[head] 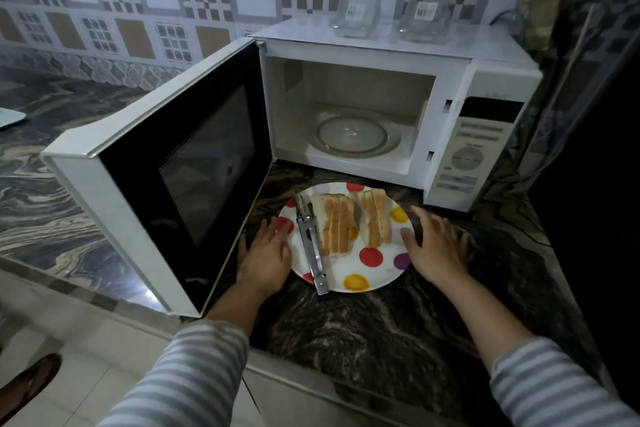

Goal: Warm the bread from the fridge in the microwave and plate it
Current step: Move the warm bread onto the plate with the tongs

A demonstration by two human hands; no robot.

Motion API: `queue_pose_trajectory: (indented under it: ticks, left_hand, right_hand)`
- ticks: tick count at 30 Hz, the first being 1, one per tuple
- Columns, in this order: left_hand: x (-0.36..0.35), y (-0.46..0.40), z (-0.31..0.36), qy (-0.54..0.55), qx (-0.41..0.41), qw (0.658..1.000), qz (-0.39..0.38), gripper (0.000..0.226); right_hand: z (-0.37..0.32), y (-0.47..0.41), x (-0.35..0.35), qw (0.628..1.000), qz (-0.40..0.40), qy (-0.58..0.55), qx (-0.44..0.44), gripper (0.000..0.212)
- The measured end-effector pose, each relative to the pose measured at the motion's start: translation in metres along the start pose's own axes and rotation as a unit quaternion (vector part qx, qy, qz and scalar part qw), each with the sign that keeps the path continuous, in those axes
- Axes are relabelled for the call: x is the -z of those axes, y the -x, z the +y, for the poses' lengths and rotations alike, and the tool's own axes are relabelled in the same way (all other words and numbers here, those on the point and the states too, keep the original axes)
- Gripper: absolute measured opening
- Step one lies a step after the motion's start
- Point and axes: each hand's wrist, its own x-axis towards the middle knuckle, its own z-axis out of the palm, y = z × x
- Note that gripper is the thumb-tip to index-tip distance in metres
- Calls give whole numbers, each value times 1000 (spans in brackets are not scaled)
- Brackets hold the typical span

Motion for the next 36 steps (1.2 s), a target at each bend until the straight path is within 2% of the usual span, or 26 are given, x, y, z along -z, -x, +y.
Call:
queue_pose_trajectory:
  ticks: [3, 5, 13, 17, 22, 24, 26, 30, 33, 36]
  left_hand:
    - [1, -7, 0, 9, 1, 1000, 6, 49]
    - [0, -11, 0, 3, 2, 1000, 5, 47]
    - [-8, -23, -4, -26, 6, 1000, -12, 49]
    - [-7, -23, -3, -7, 10, 1000, -11, 49]
    - [-1, -19, 9, 66, 19, 998, -2, 49]
    - [2, -16, 16, 136, 43, 990, 9, 48]
    - [6, -13, 20, 241, 70, 968, 12, 47]
    - [14, 0, 30, 404, 46, 914, 16, 48]
    - [20, 16, 36, 442, 27, 896, 0, 48]
    - [24, 35, 38, 479, 20, 877, -17, 48]
  right_hand:
    - [8, -8, -8, 995, -93, 18, -18, 59]
    - [9, -10, -13, 993, -109, 54, -6, 60]
    - [4, -14, -20, 987, -131, 80, 39, 53]
    - [-5, -12, -24, 991, -123, 54, 17, 52]
    - [-11, -13, -26, 994, -107, 6, -19, 54]
    - [-14, -12, -22, 993, -106, -36, -34, 53]
    - [-15, -10, -20, 985, -95, -134, -59, 51]
    - [-17, 4, -14, 902, -39, -412, -121, 47]
    - [-18, 26, -2, 865, -23, -479, -147, 46]
    - [-12, 53, 5, 849, -16, -504, -154, 49]
